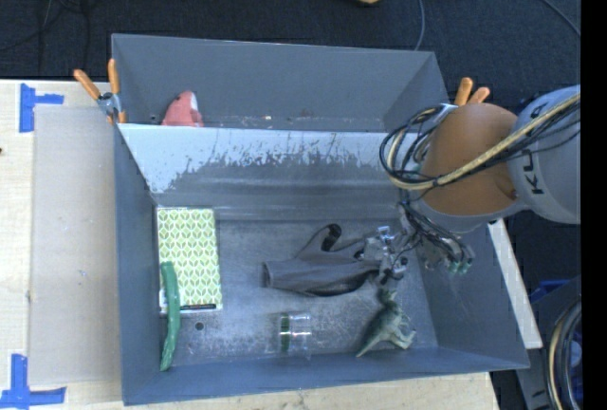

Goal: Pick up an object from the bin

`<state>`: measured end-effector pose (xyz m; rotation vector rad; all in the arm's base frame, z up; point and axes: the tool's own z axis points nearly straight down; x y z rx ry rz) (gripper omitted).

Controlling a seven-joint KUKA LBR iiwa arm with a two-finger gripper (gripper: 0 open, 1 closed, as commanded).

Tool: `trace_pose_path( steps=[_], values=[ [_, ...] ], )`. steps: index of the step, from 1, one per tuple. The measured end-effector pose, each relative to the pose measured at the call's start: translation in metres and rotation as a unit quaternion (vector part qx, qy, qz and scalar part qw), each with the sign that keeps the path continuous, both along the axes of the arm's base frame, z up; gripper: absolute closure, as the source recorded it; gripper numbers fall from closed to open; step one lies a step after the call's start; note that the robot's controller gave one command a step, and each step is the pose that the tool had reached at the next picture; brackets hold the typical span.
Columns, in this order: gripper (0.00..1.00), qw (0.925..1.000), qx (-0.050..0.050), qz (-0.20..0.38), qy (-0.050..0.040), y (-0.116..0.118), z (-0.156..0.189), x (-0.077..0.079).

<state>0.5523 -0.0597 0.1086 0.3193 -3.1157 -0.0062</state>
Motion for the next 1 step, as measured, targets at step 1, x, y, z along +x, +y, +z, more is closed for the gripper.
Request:
trace_pose_path(
  steps=[1],
  values=[
    [1.00,1.0000,0.000,0.000,-0.0040,0.0002,0.0190,0.0024]
  ],
)
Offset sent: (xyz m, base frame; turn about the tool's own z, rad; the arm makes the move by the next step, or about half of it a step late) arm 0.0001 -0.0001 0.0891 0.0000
